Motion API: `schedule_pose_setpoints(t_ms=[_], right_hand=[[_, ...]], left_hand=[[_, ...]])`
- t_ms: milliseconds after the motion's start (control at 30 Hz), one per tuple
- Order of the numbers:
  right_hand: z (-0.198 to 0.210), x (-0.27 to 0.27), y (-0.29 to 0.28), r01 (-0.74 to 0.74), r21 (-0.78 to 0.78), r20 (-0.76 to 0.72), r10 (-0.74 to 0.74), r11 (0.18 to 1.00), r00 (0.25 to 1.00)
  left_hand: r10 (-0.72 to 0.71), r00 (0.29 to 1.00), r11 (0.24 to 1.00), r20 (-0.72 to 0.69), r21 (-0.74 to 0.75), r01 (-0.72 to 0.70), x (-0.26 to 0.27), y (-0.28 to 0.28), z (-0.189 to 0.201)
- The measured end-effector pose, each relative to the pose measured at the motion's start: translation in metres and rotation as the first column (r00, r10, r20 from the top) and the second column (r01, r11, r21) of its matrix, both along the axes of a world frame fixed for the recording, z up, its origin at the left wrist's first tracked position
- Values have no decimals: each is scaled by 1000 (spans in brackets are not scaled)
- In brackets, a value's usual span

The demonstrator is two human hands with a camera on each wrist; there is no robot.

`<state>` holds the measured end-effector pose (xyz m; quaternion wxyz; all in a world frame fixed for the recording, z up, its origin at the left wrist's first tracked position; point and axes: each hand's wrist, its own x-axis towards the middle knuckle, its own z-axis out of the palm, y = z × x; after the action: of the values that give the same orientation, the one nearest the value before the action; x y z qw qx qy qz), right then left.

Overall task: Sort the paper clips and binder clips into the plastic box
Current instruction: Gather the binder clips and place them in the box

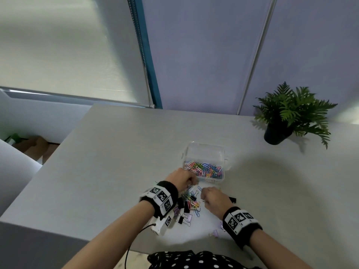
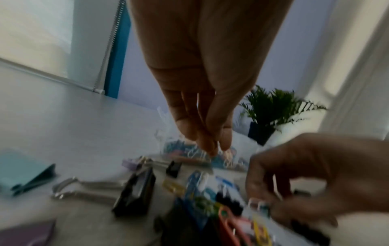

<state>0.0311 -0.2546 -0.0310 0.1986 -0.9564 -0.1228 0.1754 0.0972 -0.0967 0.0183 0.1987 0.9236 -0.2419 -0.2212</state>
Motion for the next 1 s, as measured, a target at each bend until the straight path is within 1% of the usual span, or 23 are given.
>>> schedule_pose_setpoints(t_ms=[100,167,233,300,467,567,600,633,700,733,767,800,833,900,967,1000], right_hand=[[5,2,-13,106,155,-5,-106,982,994],[10,2,-26,209,278,-1,-217,938,976],[16,1,-39,281,350,-38,-286,894,958],[24,1,-50,333,383,-90,-324,862,942],[41,19,-64,394,479,-103,-395,785,913],[52,40,-56,399,533,-64,-435,746,898],[54,46,-53,390,537,-37,-441,748,897],[56,50,-49,372,515,0,-434,772,901],[53,53,-44,283,380,145,-358,881,922],[51,50,-42,212,295,238,-286,932,928],[48,45,-41,138,232,308,-208,963,929],[44,40,-42,81,182,329,-138,980,934],[40,35,-43,42,121,301,-78,992,950],[29,24,-47,-15,-62,170,25,998,985],[17,17,-53,-64,-228,72,82,972,994],[9,15,-56,-84,-274,60,104,958,993]], left_hand=[[65,995,993,71,94,-72,-15,-9,-12],[92,988,979,124,168,-112,-24,-13,-17],[71,986,970,152,222,-104,-32,-16,-22],[44,984,966,173,244,-86,-35,-17,-24],[76,984,960,160,254,-115,-34,-20,-20],[72,988,960,137,260,-106,-35,-24,-21],[71,989,959,133,264,-104,-34,-25,-22],[69,989,958,130,268,-102,-34,-26,-23],[63,989,957,135,273,-99,-33,-25,-24],[58,988,957,140,275,-95,-33,-25,-24],[48,988,957,149,276,-89,-34,-24,-24],[32,986,957,164,279,-77,-34,-24,-25],[8,983,957,182,284,-61,-35,-25,-26],[-39,978,955,207,295,-24,-35,-27,-27],[-62,975,954,214,301,-5,-35,-31,-26],[-69,975,953,213,302,2,-35,-34,-26]])
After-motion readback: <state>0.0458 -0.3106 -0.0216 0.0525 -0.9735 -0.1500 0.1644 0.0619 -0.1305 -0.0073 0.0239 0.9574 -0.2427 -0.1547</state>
